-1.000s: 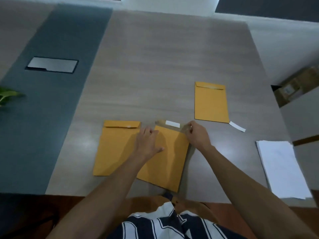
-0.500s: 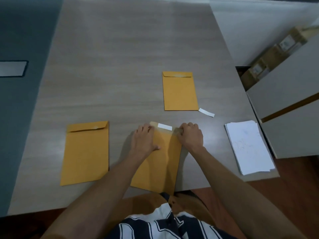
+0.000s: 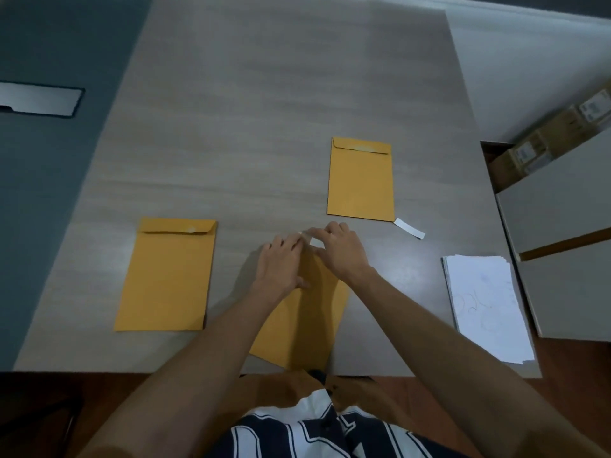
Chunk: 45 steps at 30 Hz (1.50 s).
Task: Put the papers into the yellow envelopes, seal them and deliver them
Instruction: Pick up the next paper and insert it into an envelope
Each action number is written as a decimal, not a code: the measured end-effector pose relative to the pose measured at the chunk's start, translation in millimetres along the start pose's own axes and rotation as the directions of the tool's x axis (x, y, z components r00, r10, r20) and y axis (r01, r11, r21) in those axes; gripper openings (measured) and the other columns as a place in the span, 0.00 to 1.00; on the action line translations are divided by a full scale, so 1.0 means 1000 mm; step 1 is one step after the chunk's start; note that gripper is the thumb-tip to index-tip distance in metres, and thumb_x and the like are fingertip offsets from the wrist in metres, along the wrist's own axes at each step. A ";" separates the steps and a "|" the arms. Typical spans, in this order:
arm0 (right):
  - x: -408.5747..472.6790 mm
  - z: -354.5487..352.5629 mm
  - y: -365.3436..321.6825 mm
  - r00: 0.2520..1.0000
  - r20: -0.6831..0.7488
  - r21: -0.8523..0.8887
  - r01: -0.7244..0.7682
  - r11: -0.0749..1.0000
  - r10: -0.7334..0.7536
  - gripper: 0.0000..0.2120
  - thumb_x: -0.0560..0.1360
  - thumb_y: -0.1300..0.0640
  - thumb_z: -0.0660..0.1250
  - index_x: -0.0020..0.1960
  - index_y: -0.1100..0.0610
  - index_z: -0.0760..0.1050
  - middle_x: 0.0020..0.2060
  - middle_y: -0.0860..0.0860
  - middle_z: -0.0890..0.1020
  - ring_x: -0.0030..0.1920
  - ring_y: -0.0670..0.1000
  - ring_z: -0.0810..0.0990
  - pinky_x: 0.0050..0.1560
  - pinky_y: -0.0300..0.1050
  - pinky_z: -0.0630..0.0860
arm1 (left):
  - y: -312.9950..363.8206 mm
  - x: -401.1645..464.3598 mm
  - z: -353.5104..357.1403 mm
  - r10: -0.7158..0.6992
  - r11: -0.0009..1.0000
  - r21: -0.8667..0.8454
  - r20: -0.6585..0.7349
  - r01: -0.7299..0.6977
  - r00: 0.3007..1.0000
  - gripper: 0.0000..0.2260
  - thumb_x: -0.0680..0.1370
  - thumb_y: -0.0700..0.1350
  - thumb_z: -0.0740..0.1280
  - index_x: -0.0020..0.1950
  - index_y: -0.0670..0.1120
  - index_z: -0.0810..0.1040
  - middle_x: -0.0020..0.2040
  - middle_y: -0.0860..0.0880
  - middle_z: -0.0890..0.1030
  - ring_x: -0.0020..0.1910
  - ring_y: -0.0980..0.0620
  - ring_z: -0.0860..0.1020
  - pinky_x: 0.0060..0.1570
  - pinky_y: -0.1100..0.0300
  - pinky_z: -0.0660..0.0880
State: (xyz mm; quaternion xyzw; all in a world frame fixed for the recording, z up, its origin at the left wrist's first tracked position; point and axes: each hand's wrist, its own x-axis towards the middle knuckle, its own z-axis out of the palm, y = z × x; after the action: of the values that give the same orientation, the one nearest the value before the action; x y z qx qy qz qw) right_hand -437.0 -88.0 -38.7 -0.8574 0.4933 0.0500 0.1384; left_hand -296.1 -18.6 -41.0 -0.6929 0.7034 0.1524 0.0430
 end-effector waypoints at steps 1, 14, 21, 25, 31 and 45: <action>0.003 0.000 -0.001 1.000 0.010 -0.018 0.010 1.000 -0.010 0.20 0.81 0.46 0.58 0.72 0.46 0.65 0.59 0.53 0.73 0.60 0.56 0.70 0.59 0.50 0.70 | 0.000 0.000 0.000 -0.004 1.000 -0.008 0.001 0.004 1.000 0.39 0.68 0.62 0.75 0.73 0.50 0.65 0.73 0.54 0.65 0.65 0.48 0.68 0.62 0.53 0.67; 0.016 -0.003 0.001 0.997 0.044 -0.075 0.071 0.995 -0.067 0.17 0.80 0.48 0.60 0.67 0.48 0.72 0.59 0.52 0.74 0.61 0.56 0.69 0.59 0.50 0.69 | 0.002 -0.002 -0.003 -0.019 1.000 -0.011 -0.004 0.019 1.000 0.39 0.68 0.62 0.75 0.73 0.50 0.66 0.73 0.54 0.64 0.66 0.47 0.67 0.63 0.53 0.66; 0.015 -0.002 0.000 0.999 0.024 -0.042 0.041 0.998 -0.040 0.15 0.80 0.49 0.61 0.64 0.51 0.73 0.59 0.52 0.74 0.61 0.55 0.69 0.58 0.50 0.69 | 0.002 -0.002 -0.002 -0.013 1.000 -0.019 -0.011 0.013 1.000 0.39 0.67 0.62 0.75 0.73 0.49 0.66 0.73 0.54 0.64 0.65 0.48 0.68 0.62 0.53 0.66; 0.017 -0.001 0.000 0.999 0.017 0.003 0.030 1.000 -0.030 0.13 0.79 0.51 0.63 0.62 0.53 0.74 0.58 0.52 0.75 0.61 0.55 0.70 0.58 0.49 0.70 | 0.001 -0.002 -0.003 -0.010 1.000 -0.017 -0.012 0.010 1.000 0.39 0.67 0.63 0.75 0.73 0.49 0.67 0.73 0.54 0.64 0.65 0.48 0.67 0.62 0.54 0.66; 0.021 0.000 -0.001 1.000 -0.004 0.071 0.017 0.997 -0.017 0.08 0.78 0.54 0.63 0.55 0.55 0.75 0.54 0.53 0.75 0.59 0.55 0.71 0.55 0.49 0.71 | 0.002 -0.001 -0.003 -0.010 1.000 -0.007 -0.008 0.010 1.000 0.39 0.67 0.63 0.75 0.72 0.48 0.69 0.72 0.54 0.65 0.65 0.48 0.67 0.62 0.53 0.66; 0.020 -0.014 0.028 0.930 -0.051 0.662 -0.242 0.709 0.365 0.02 0.78 0.61 0.66 0.49 0.60 0.76 0.39 0.50 0.79 0.39 0.48 0.76 0.39 0.39 0.72 | 0.002 -0.001 -0.004 -0.010 1.000 -0.015 0.003 0.010 1.000 0.40 0.67 0.63 0.75 0.73 0.47 0.65 0.72 0.52 0.65 0.64 0.47 0.68 0.61 0.53 0.66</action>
State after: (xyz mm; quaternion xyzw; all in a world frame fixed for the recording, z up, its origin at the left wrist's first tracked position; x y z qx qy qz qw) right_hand -451.6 -121.6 -34.7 -0.6644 0.6249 -0.1771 0.3698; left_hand -298.0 -19.1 -37.1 -0.6964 0.6988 0.1588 0.0396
